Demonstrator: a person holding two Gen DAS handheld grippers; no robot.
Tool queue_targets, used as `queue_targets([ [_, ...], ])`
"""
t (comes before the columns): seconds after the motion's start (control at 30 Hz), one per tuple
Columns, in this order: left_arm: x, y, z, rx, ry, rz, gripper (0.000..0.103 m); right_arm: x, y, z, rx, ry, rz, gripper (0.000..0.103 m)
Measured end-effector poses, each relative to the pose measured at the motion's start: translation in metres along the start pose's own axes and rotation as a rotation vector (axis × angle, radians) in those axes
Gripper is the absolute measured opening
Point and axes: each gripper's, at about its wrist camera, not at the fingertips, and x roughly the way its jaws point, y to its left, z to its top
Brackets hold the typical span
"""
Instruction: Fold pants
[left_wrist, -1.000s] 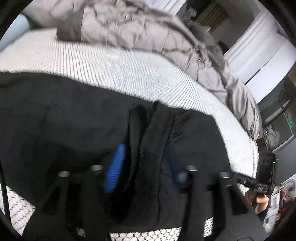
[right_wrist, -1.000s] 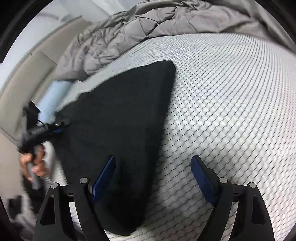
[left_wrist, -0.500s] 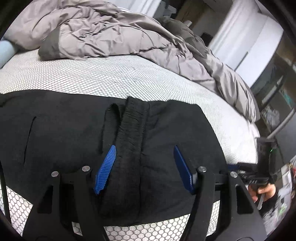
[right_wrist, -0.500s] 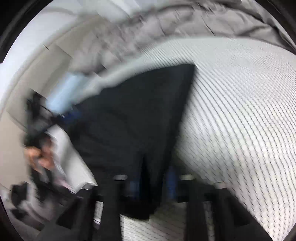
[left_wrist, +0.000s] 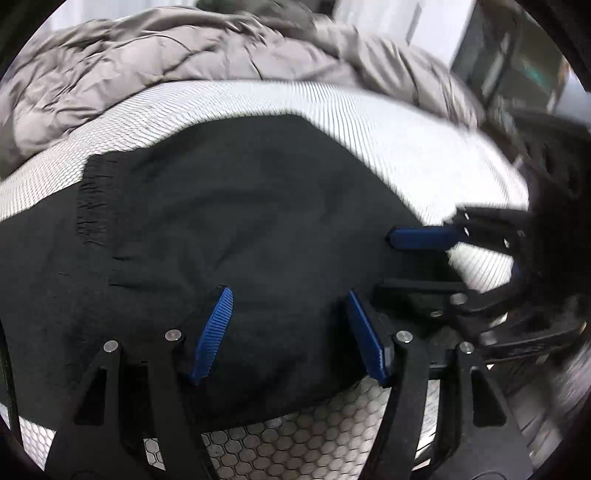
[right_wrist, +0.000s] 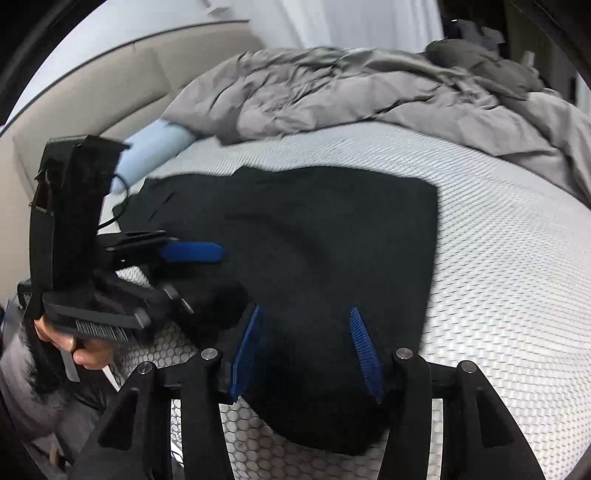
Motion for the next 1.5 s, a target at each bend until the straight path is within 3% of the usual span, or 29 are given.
queue_targets([
  [0.1, 0.006, 0.003, -0.008, 0.044, 0.033, -0.008, 0.061, 0.026, -0.002, -0.021, -0.071, 0.119, -0.061, 0.054],
  [0.2, -0.001, 0.007, -0.015, 0.054, 0.043, -0.039, 0.061, 0.02, 0.006, -0.036, -0.189, 0.106, -0.148, 0.057],
  [0.37, -0.037, 0.016, -0.024, 0.065, -0.041, -0.011, 0.062, 0.0, -0.003, -0.036, -0.043, 0.104, -0.203, 0.063],
  [0.47, -0.048, 0.028, -0.024, 0.015, -0.103, -0.001, 0.066, -0.014, 0.015, -0.032, -0.072, 0.048, -0.202, 0.064],
  [0.53, -0.037, 0.039, -0.024, -0.028, -0.085, 0.033, 0.066, -0.012, 0.024, -0.026, -0.086, 0.022, -0.222, 0.064],
  [0.63, -0.016, 0.055, -0.026, -0.06, -0.029, 0.064, 0.066, 0.002, 0.028, -0.022, -0.071, 0.055, -0.207, 0.065],
  [0.8, -0.005, 0.059, -0.032, -0.004, -0.015, 0.088, 0.066, 0.03, 0.028, -0.024, -0.128, 0.123, -0.237, 0.067],
  [0.97, -0.006, 0.066, -0.035, -0.026, -0.02, 0.065, 0.066, 0.014, 0.015, -0.032, -0.155, 0.164, -0.369, 0.07],
  [1.17, -0.009, 0.065, -0.034, -0.029, -0.019, 0.06, 0.066, -0.013, 0.013, -0.018, -0.113, 0.093, -0.299, 0.07],
  [1.3, -0.01, 0.07, -0.036, -0.039, -0.023, 0.029, 0.066, 0.02, 0.03, 0.006, -0.148, 0.11, -0.217, 0.07],
  [1.4, -0.012, 0.071, -0.038, -0.033, -0.021, 0.011, 0.066, 0.048, 0.028, 0.001, -0.179, 0.167, -0.202, 0.07],
  [1.5, -0.018, 0.069, -0.042, -0.006, -0.013, 0.015, 0.066, 0.039, 0.018, -0.008, -0.204, 0.167, -0.193, 0.071],
])
